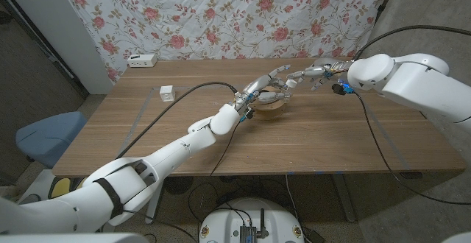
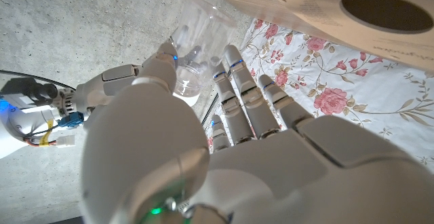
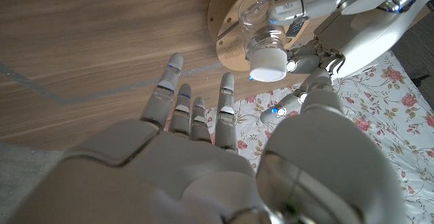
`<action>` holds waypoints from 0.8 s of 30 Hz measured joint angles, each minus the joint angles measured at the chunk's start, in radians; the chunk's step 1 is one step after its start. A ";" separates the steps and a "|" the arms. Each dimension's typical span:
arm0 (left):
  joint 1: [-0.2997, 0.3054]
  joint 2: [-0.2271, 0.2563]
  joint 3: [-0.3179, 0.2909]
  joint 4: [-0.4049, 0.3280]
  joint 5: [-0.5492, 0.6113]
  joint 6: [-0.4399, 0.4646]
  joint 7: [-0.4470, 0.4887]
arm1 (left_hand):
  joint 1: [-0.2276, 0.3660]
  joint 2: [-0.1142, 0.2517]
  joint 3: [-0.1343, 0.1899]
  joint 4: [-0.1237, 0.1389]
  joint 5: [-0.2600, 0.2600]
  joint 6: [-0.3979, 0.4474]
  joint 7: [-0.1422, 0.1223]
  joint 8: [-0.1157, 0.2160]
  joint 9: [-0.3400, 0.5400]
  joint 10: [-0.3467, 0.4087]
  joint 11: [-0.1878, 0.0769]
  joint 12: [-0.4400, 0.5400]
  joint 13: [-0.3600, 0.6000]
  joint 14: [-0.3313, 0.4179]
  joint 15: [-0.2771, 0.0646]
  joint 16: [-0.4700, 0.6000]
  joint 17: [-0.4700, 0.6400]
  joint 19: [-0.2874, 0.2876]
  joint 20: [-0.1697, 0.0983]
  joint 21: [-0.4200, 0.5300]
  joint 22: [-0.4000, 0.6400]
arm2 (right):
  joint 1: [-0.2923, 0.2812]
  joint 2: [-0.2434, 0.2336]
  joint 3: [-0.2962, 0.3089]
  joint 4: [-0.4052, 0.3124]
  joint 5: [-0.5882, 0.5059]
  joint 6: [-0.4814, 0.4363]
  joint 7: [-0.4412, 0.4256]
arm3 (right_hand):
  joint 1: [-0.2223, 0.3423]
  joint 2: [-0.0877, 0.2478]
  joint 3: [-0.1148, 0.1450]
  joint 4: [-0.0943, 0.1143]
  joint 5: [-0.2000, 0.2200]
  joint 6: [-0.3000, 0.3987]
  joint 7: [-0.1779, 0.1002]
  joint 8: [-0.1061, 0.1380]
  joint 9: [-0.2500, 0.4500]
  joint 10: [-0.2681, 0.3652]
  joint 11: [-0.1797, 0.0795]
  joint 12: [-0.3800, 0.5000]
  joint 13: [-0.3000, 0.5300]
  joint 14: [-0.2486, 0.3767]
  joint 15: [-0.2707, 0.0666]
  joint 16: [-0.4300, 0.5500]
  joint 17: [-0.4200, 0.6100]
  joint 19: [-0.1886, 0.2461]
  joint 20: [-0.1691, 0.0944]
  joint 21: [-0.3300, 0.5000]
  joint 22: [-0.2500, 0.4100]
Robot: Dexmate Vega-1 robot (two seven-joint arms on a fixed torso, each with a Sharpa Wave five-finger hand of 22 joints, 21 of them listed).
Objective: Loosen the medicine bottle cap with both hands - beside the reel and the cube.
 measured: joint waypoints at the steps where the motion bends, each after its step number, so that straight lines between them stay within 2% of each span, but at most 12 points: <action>1: -0.001 -0.001 0.001 0.002 0.000 0.000 0.000 | 0.000 0.000 0.000 0.000 0.000 0.000 0.000 0.000 0.000 0.000 0.000 0.000 0.000 0.000 0.000 0.000 0.000 0.000 0.000 0.000 0.000 | 0.005 0.002 -0.006 0.001 0.000 -0.003 0.000 | 0.000 0.000 0.003 -0.003 0.000 0.003 0.003 0.000 0.000 0.000 0.000 0.000 0.000 0.000 0.000 0.000 0.000 0.005 -0.005 0.000 0.000; 13: -0.010 -0.006 0.004 0.018 0.000 -0.007 0.000 | 0.001 -0.001 0.000 0.000 0.000 0.000 0.000 0.000 0.000 0.002 0.002 0.001 0.000 0.000 0.000 0.000 0.000 0.000 0.000 0.000 0.000 | 0.025 0.021 -0.033 0.006 -0.007 -0.023 -0.015 | 0.022 0.003 0.015 -0.024 0.008 0.040 -0.015 0.029 0.014 0.014 0.004 0.000 0.000 0.009 0.002 0.000 -0.005 0.012 -0.006 0.000 0.000; 15: -0.011 -0.006 0.005 0.020 0.000 -0.009 0.000 | 0.001 -0.001 0.000 0.000 0.000 0.000 0.000 0.000 0.000 0.002 0.002 0.001 0.000 0.000 0.000 0.000 0.000 0.000 0.000 0.000 0.000 | 0.027 0.025 -0.039 0.006 -0.010 -0.027 -0.020 | 0.028 0.002 0.017 -0.033 0.008 0.045 -0.020 0.033 0.016 0.021 0.004 0.000 0.000 0.009 0.002 0.000 -0.005 0.014 -0.007 0.000 0.000; 19: -0.012 -0.006 0.005 0.021 -0.001 -0.011 0.000 | 0.001 -0.001 0.000 0.000 0.000 0.000 0.000 0.000 0.000 0.002 0.002 0.001 0.000 0.000 0.000 0.000 0.000 0.000 0.000 0.000 0.000 | 0.029 0.028 -0.045 0.005 -0.015 -0.032 -0.028 | 0.037 0.006 0.024 -0.041 0.008 0.052 -0.020 0.040 0.021 0.025 0.000 0.000 0.000 0.018 0.000 0.000 -0.005 0.019 -0.002 0.000 0.000; 24: -0.012 -0.005 0.005 0.019 -0.002 -0.011 -0.002 | 0.001 -0.001 0.000 0.000 0.000 0.004 -0.004 0.000 0.000 0.004 0.004 0.000 0.000 0.000 0.000 0.000 0.000 0.000 0.000 0.000 0.000 | 0.036 0.035 -0.059 0.000 -0.028 -0.043 -0.039 | 0.053 0.011 0.031 -0.054 0.008 0.066 -0.034 0.050 0.028 0.034 0.002 0.000 0.000 0.025 0.000 0.000 -0.005 0.028 -0.003 0.000 0.000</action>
